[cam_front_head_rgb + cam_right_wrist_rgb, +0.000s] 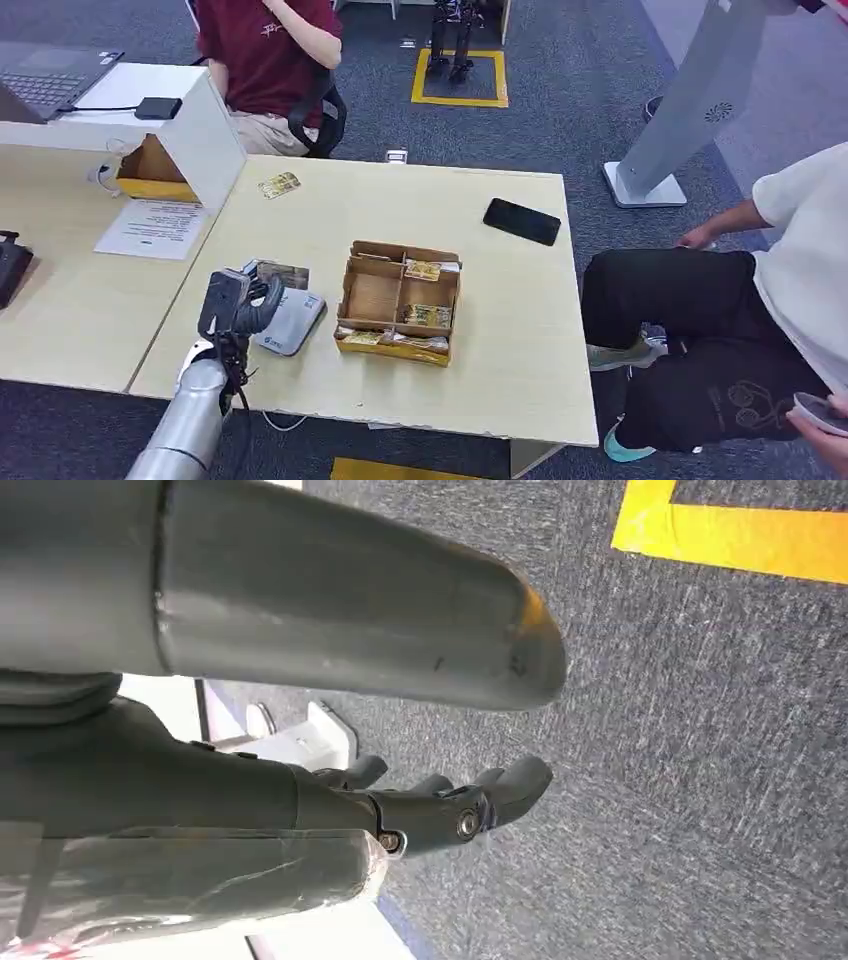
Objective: Pass the card to the sensor for recognition and then transmit it.
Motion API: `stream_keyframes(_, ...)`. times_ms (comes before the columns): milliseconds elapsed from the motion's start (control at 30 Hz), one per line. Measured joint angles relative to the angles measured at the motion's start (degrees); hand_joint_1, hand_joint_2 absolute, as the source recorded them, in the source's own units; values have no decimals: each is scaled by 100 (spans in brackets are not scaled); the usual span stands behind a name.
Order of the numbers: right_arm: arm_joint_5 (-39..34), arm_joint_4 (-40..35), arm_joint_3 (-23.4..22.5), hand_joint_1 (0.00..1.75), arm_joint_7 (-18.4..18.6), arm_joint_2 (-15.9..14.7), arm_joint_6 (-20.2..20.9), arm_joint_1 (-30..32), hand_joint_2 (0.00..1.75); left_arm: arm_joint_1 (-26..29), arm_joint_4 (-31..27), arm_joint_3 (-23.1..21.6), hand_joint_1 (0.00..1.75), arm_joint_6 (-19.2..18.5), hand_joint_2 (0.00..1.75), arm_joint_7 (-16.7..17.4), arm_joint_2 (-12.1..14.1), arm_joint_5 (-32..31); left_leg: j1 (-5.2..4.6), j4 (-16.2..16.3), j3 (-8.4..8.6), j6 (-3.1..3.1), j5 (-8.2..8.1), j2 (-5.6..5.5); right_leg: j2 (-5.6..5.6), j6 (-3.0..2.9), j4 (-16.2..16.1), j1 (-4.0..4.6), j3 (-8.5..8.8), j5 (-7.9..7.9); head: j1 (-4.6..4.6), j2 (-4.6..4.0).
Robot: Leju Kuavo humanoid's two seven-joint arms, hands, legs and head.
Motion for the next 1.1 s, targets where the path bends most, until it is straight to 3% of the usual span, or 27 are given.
stream_keyframes(167,37,0,-55,0,0,13,7,8,0,149,-6,-24,175,186,175,65,175,-129,1,0,0,0,0,0,0,0,0,0,-3,0,0,0)
stream_keyframes(567,98,0,-190,0,-7,44,5,10,0,470,7,-15,175,124,175,-55,549,-41,1,-1,-3,0,0,-1,-1,0,0,1,-3,0,-2,0)
stream_keyframes(1100,208,0,-345,0,-24,48,7,13,0,675,-6,48,175,-48,175,-59,632,-68,2,-1,-3,0,0,-3,-3,0,1,1,-3,0,0,0)
